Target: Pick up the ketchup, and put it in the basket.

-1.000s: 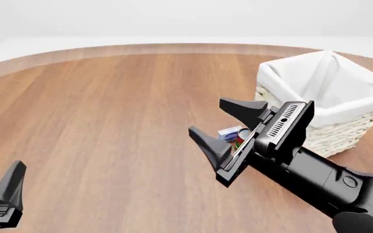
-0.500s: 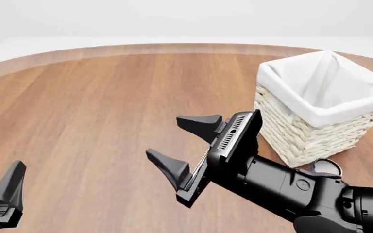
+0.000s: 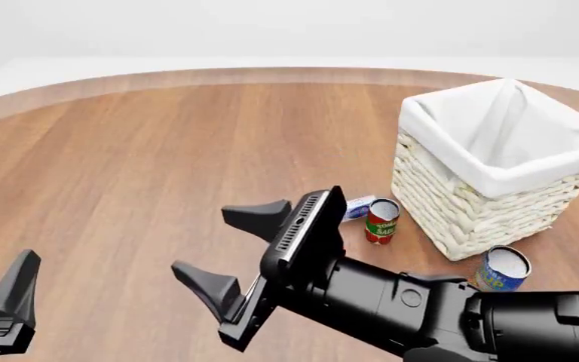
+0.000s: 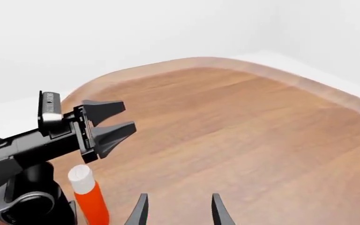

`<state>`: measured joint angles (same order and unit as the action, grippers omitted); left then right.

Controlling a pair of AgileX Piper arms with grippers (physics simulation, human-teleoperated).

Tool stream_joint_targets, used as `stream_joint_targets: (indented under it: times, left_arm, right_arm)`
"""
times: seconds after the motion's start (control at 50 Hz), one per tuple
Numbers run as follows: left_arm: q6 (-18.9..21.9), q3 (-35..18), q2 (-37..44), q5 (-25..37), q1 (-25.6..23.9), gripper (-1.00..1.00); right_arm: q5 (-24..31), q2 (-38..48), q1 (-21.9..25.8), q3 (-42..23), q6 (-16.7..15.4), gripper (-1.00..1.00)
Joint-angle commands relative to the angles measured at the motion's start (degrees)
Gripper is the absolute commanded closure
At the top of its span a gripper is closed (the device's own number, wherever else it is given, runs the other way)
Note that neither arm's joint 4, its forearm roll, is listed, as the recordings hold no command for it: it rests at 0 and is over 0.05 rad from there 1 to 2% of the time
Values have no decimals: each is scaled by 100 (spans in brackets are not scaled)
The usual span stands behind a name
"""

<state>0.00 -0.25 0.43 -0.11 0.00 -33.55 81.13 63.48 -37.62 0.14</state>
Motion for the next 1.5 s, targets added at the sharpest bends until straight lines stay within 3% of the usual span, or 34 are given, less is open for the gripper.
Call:
stream_joint_targets:
  times: [0.02,1.5]
  left_arm:
    - [0,0,0,0,0,-100]
    - [0,0,0,0,0,-100]
  right_arm:
    - [-39,173,158,-94,147,-100]
    - [489,1414,1230,-1154,825,-100]
